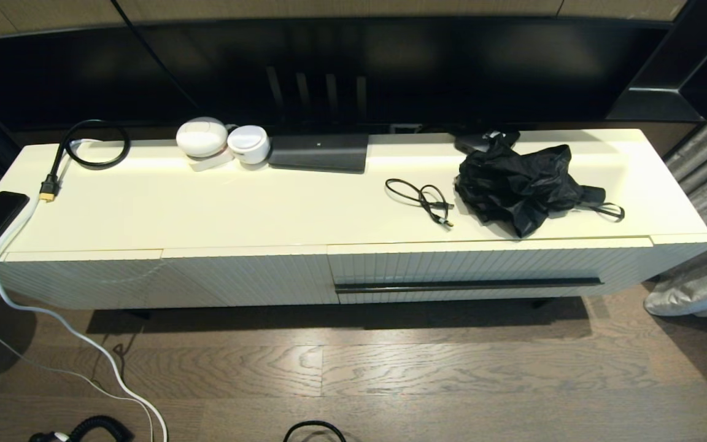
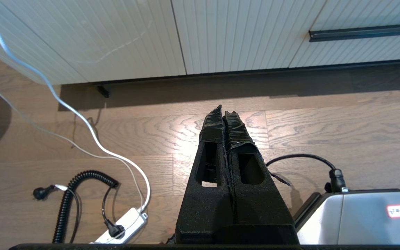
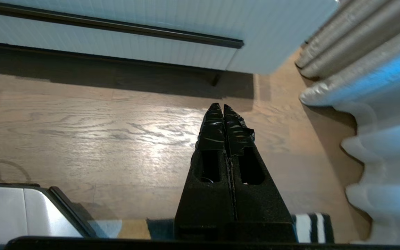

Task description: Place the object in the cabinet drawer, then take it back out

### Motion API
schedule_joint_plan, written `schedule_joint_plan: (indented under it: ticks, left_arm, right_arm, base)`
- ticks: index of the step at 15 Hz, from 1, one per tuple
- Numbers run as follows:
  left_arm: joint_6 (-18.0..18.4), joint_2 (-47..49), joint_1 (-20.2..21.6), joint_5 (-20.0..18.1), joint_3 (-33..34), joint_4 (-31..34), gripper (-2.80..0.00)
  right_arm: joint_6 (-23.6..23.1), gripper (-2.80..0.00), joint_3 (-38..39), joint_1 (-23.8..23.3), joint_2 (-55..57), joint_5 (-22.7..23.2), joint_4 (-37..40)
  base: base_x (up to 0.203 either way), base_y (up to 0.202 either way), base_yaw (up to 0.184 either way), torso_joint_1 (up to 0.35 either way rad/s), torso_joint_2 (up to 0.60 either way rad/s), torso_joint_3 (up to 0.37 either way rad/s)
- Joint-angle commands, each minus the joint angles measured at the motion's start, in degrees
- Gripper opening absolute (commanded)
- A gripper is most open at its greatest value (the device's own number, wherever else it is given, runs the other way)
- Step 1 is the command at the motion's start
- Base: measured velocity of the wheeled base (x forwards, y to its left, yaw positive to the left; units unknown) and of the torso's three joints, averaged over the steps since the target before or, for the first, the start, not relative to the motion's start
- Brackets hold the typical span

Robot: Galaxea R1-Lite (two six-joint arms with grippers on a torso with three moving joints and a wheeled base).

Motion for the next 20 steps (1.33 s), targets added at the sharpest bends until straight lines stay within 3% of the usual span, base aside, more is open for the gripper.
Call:
schedule_joint_plan:
  ticks: [1,5,13,15,20]
  left_arm:
    - [0.0,0.0,0.0,0.0,0.0,0.0,-2.80]
    - [0.0,0.0,0.0,0.0,0.0,0.0,-2.80]
    - [0.0,0.0,0.0,0.0,0.0,0.0,-2.80]
    - [0.0,0.0,-0.1,0.0,0.0,0.0,-2.80]
    - [0.0,0.0,-0.1,0.0,0.0,0.0,-2.80]
  right_arm:
    - [-0.2,-2.80,4.4,0.0,-1.0,2.1,-5.3]
    - [0.2,-2.80,4.4,0.0,-1.1,6.9,-1.1]
    - [4.7,-2.80,4.5,0.0,-1.1,6.3,1.6]
    - [8.8,-2.80,4.4,0.0,-1.1,4.8,1.7]
    - [9.4,-2.80,4.5,0.0,-1.2,4.6,1.5]
  base:
    - [0.000,0.000,0.000,0.000,0.00,0.000]
    - [0.000,0.000,0.000,0.000,0.00,0.000]
    - [0.000,0.000,0.000,0.000,0.00,0.000]
    - [0.000,0.000,0.000,0.000,0.00,0.000]
    - [0.000,0.000,0.000,0.000,0.00,0.000]
